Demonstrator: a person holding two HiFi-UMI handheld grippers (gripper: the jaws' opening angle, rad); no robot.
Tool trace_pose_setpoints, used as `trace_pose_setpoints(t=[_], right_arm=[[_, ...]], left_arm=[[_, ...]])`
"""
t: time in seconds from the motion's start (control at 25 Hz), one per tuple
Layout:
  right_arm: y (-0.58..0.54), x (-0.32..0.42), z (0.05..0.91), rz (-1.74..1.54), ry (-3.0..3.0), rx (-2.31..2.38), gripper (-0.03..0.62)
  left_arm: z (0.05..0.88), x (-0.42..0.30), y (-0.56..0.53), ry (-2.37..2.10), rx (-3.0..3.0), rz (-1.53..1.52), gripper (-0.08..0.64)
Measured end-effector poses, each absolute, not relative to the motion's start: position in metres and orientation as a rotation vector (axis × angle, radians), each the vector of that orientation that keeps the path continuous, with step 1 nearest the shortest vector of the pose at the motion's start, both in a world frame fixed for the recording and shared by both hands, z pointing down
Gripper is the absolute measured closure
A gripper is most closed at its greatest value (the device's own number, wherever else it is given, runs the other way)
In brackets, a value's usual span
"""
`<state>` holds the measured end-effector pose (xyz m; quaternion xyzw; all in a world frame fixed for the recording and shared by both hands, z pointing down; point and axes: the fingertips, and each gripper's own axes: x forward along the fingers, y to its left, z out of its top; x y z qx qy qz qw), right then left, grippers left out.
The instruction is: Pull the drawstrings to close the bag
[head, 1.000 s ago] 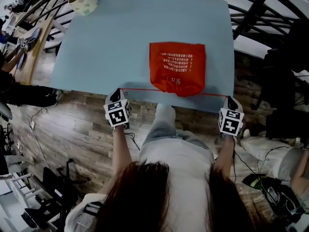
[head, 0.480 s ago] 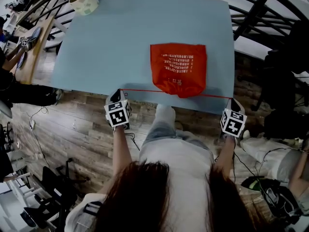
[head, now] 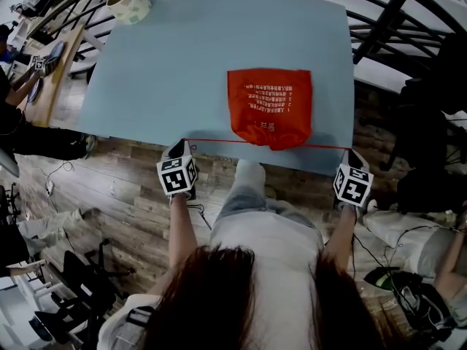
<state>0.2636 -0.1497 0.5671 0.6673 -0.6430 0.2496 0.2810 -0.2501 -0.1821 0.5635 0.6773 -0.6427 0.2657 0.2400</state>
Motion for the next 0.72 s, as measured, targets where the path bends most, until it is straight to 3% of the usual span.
trace_pose_setpoints(t=[0.72], right_arm=[[-0.142,0.258,0.571,0.703,-1.788,1.718,0.568]], left_arm=[[0.568,-0.208,-0.153,-1.567,1.927,0.664,0.541]])
